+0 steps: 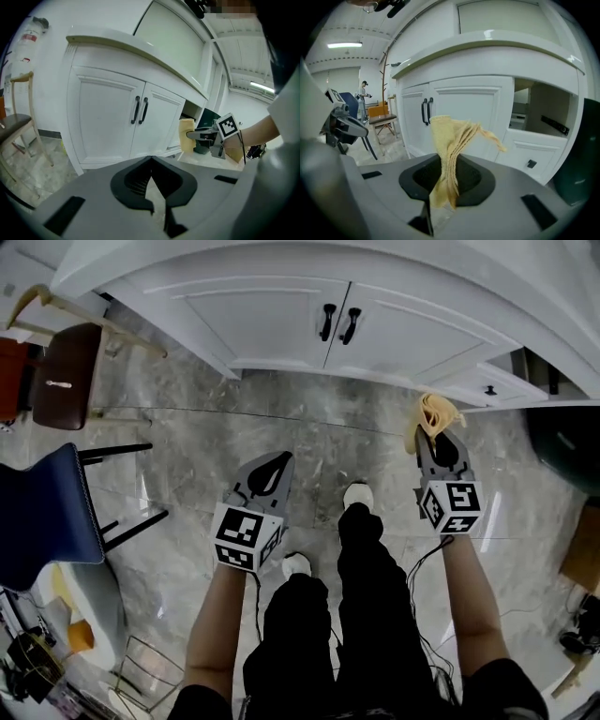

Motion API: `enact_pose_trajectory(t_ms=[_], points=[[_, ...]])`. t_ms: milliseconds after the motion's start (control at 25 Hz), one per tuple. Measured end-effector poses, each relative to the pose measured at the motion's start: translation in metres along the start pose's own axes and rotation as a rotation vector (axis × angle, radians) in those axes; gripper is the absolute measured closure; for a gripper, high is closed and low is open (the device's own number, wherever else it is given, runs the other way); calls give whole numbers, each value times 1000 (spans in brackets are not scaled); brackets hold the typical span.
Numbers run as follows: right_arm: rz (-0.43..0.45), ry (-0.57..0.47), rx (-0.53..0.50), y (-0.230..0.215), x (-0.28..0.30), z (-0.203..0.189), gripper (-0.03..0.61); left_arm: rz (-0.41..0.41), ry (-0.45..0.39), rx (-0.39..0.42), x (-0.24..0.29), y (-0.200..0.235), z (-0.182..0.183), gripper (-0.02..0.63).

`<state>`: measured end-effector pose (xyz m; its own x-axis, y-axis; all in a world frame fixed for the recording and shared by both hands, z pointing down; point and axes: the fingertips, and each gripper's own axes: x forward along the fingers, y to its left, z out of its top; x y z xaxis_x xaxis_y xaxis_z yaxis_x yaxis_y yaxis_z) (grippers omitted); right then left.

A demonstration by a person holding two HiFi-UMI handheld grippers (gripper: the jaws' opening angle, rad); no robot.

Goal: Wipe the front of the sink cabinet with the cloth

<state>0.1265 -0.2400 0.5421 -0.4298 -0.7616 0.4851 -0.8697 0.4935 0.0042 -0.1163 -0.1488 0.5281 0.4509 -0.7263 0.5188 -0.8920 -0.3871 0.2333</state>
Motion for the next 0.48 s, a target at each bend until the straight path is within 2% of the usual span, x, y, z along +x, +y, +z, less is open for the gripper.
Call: enact_pose_trajectory(t_ms=[280,480], points=[[8,20,-21,52,-77,90,497,-22,25,40,-92,-32,69,597],[-28,39,90,87,-143,141,497,-61,20,88,-148,-55,122,597]])
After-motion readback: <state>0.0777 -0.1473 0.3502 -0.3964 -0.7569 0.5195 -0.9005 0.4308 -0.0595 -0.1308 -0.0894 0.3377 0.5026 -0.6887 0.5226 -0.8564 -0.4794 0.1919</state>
